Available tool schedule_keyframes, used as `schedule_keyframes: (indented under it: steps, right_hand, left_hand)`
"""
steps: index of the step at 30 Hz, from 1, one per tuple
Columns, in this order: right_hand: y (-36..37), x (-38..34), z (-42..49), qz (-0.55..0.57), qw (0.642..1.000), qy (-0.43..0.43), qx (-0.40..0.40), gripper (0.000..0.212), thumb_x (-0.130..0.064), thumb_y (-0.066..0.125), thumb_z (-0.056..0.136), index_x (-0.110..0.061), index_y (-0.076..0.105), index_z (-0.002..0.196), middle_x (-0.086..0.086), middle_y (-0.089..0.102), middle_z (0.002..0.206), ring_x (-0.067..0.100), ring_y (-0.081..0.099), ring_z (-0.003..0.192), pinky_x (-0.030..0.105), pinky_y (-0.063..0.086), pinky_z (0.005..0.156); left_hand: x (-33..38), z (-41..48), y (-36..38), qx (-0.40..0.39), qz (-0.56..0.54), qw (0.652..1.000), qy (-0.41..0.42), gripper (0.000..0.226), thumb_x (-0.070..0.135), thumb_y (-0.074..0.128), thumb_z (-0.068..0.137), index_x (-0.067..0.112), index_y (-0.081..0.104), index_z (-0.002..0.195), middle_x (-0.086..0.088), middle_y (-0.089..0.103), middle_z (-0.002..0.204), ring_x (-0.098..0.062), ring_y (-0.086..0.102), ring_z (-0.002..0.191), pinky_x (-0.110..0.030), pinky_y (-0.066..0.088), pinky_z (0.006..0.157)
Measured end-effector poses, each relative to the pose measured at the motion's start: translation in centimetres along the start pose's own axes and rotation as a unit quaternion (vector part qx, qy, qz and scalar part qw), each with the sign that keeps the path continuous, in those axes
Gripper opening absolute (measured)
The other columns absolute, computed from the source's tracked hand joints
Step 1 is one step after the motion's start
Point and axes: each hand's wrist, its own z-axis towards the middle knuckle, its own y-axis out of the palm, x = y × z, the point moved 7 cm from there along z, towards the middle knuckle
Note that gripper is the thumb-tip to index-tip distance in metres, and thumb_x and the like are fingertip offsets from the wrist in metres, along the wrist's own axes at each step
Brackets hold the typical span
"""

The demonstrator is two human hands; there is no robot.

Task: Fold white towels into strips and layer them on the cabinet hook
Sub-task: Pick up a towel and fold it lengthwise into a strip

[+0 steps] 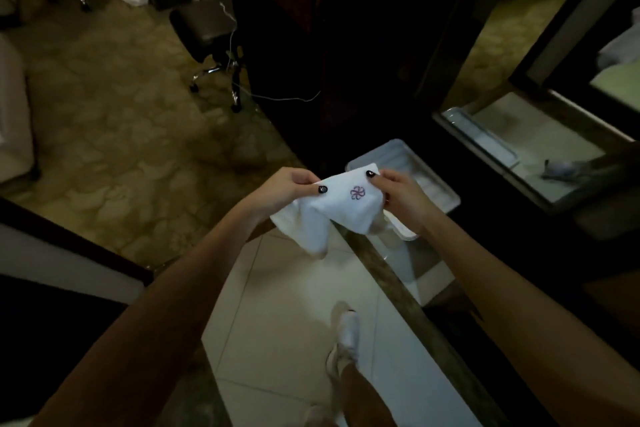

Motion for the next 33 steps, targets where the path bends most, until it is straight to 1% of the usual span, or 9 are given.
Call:
schedule_keyframes:
  steps: [3, 6, 9, 12, 15, 20, 24, 29, 33]
  right_hand:
    - [-2.4, -4.8, -7.3, -0.051, 0.997, -0.028, 0.058, 0.016, -0.019, 0.056, 0.098, -0.007, 0.058, 0.087, 0.017, 0.056, 0.086, 0.025, 0.054, 0.083, 0.041, 0.041, 0.076]
    - [-5.6, -8.9, -14.3, -0.07, 0.989, -0.066, 0.115, 0.018, -0.014, 0.054, 0.099, -0.004, 0.057, 0.085, 0.016, 0.053, 0.081, 0.023, 0.051, 0.077, 0.037, 0.039, 0.072]
    - [-9.4, -11.0, -20.9, -0.067, 0.979, -0.091, 0.171, 0.025, -0.015, 0.053, 0.1, 0.007, 0.058, 0.087, 0.014, 0.057, 0.078, 0.021, 0.053, 0.071, 0.031, 0.04, 0.065]
    - [-13.1, -11.8, -27.5, -0.043, 0.963, -0.115, 0.24, 0.025, -0.017, 0.052, 0.1, -0.006, 0.059, 0.079, -0.005, 0.061, 0.066, 0.006, 0.057, 0.06, 0.017, 0.041, 0.055]
    - [-17.3, -10.4, -35.0, 0.006, 0.942, -0.132, 0.308, 0.018, -0.02, 0.054, 0.099, -0.012, 0.062, 0.085, -0.002, 0.063, 0.068, 0.008, 0.059, 0.059, 0.019, 0.045, 0.053]
    - [-23.6, -7.2, -48.3, 0.039, 0.911, -0.168, 0.374, 0.016, -0.021, 0.057, 0.098, -0.011, 0.065, 0.088, -0.002, 0.069, 0.072, 0.014, 0.065, 0.063, 0.023, 0.051, 0.055]
    - [-28.2, -4.7, -58.2, 0.032, 0.889, -0.174, 0.421, 0.021, -0.022, 0.058, 0.098, -0.003, 0.061, 0.089, 0.016, 0.062, 0.076, 0.023, 0.055, 0.066, 0.035, 0.044, 0.059]
    - [-32.1, -1.3, -68.2, 0.012, 0.884, -0.154, 0.442, 0.016, -0.009, 0.057, 0.096, -0.005, 0.061, 0.081, -0.004, 0.061, 0.072, 0.006, 0.055, 0.065, 0.017, 0.042, 0.057]
    - [-34.2, 0.8, -72.4, 0.019, 0.894, -0.128, 0.428, 0.024, -0.014, 0.059, 0.095, -0.008, 0.068, 0.116, -0.015, 0.066, 0.116, -0.008, 0.062, 0.102, 0.008, 0.047, 0.08]
  left_hand:
    - [5.1, -3.8, 2.5, -0.061, 0.089, 0.994, -0.012, 0.014, 0.031, 0.071, 0.086, 0.02, 0.074, 0.094, 0.01, 0.071, 0.082, 0.001, 0.063, 0.078, -0.014, 0.045, 0.067]
    - [10.6, -6.4, 5.2, -0.095, 0.175, 0.98, 0.014, 0.019, 0.027, 0.073, 0.085, 0.01, 0.075, 0.093, -0.006, 0.072, 0.087, -0.005, 0.062, 0.075, -0.025, 0.048, 0.071]
    - [15.9, -8.8, 9.1, -0.11, 0.235, 0.963, 0.066, 0.019, 0.028, 0.07, 0.088, 0.011, 0.071, 0.08, 0.004, 0.061, 0.072, -0.002, 0.054, 0.063, -0.022, 0.041, 0.063]
    - [20.3, -11.0, 14.4, -0.113, 0.244, 0.956, 0.117, 0.032, 0.029, 0.067, 0.091, -0.003, 0.064, 0.084, -0.003, 0.054, 0.073, -0.01, 0.05, 0.066, -0.026, 0.037, 0.064]
    - [24.9, -13.6, 20.1, -0.102, 0.219, 0.951, 0.19, 0.017, 0.025, 0.07, 0.089, 0.015, 0.07, 0.075, 0.009, 0.061, 0.069, -0.002, 0.055, 0.064, -0.016, 0.04, 0.063]
    - [31.0, -17.8, 31.6, -0.123, 0.296, 0.913, 0.251, 0.012, 0.029, 0.067, 0.088, 0.02, 0.074, 0.085, -0.002, 0.069, 0.08, -0.018, 0.064, 0.076, -0.039, 0.05, 0.072]
    - [33.8, -21.4, 41.0, -0.19, 0.189, 0.922, 0.28, 0.013, 0.02, 0.063, 0.094, 0.014, 0.072, 0.086, -0.002, 0.068, 0.079, -0.01, 0.064, 0.075, -0.03, 0.049, 0.075]
    - [36.4, -26.2, 50.6, -0.206, 0.082, 0.915, 0.337, 0.026, 0.037, 0.065, 0.087, 0.016, 0.061, 0.07, 0.007, 0.055, 0.069, -0.006, 0.052, 0.071, -0.024, 0.038, 0.07]
    - [37.8, -29.4, 55.8, -0.207, -0.058, 0.91, 0.355, 0.035, 0.04, 0.071, 0.074, 0.018, 0.048, 0.058, 0.001, 0.042, 0.063, -0.012, 0.04, 0.064, -0.026, 0.028, 0.059]
